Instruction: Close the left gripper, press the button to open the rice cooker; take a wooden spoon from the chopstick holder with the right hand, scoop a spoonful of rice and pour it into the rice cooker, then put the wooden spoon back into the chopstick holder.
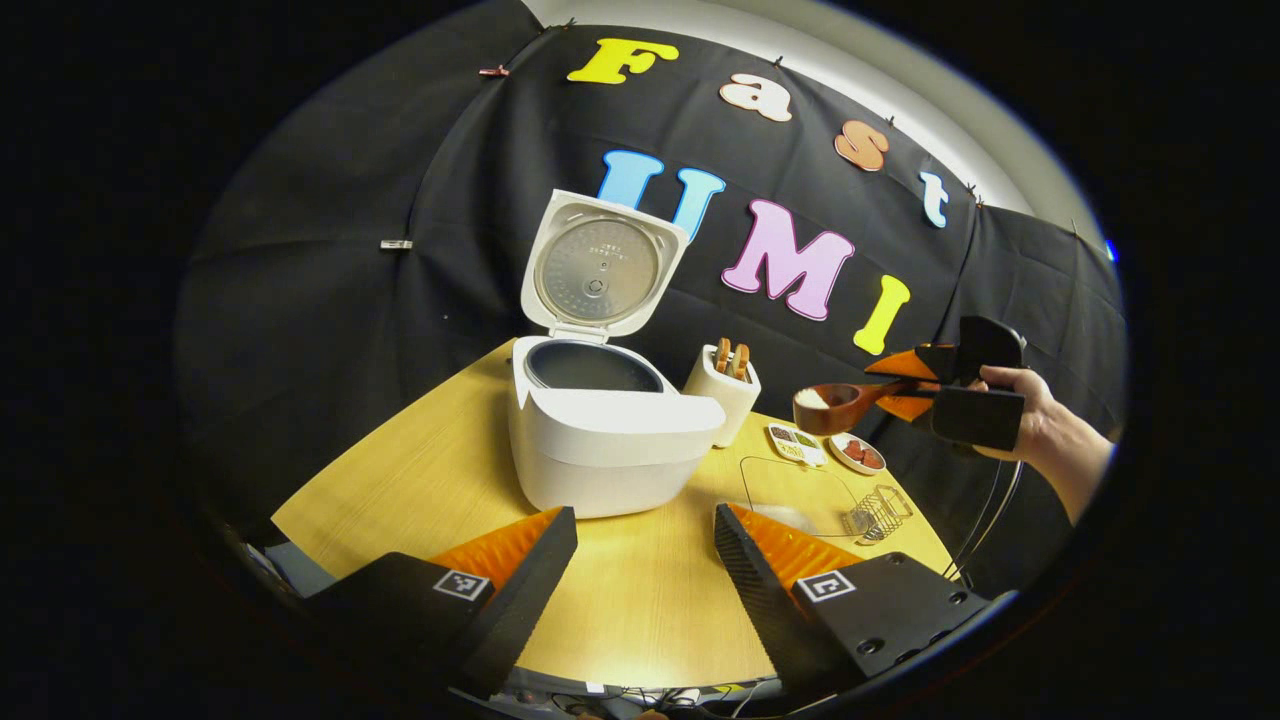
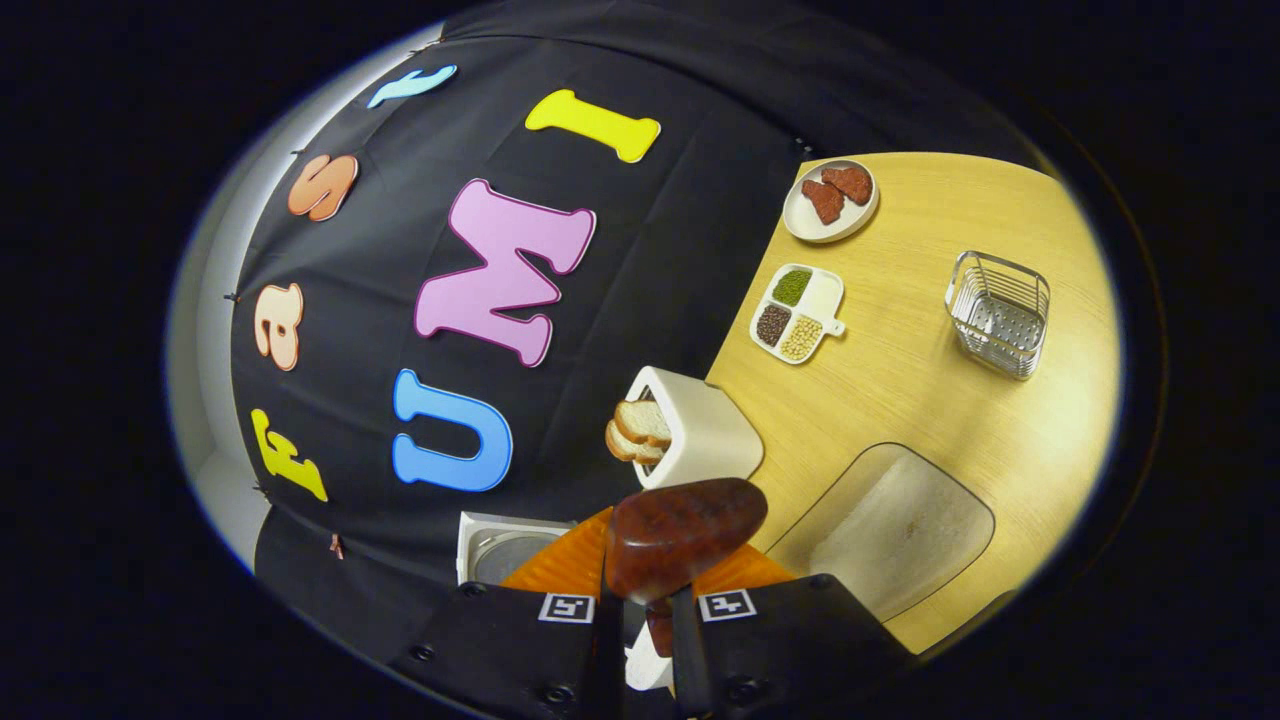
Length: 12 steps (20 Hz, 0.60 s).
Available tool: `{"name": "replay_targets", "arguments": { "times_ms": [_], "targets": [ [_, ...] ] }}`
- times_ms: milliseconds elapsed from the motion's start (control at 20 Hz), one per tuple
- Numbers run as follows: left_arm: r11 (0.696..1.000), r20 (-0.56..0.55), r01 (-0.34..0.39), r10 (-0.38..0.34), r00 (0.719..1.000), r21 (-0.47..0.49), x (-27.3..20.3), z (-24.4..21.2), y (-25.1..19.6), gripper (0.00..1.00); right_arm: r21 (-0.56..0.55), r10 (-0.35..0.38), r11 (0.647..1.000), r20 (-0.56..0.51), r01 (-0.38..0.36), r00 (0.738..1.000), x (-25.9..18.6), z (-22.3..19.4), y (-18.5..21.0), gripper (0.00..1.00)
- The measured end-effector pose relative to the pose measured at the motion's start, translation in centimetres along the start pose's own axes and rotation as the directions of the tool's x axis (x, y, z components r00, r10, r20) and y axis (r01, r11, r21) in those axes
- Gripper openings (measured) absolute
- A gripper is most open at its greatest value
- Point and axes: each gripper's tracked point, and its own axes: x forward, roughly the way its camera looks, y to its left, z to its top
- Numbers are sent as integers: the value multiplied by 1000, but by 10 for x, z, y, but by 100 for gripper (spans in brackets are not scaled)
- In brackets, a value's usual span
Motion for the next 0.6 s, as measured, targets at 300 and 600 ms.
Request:
{"name": "replay_targets", "arguments": {
  "times_ms": [300,600],
  "targets": [
    [998,8,-13,14,1000,-61,1,14,21,96,12,40,999,-43,-39,998,31,-21,48,23],
    [989,-15,6,-8,1000,-146,9,25,44,96,-104,66,992,-75,-73,995,74,-64,100,23]
  ]
}}
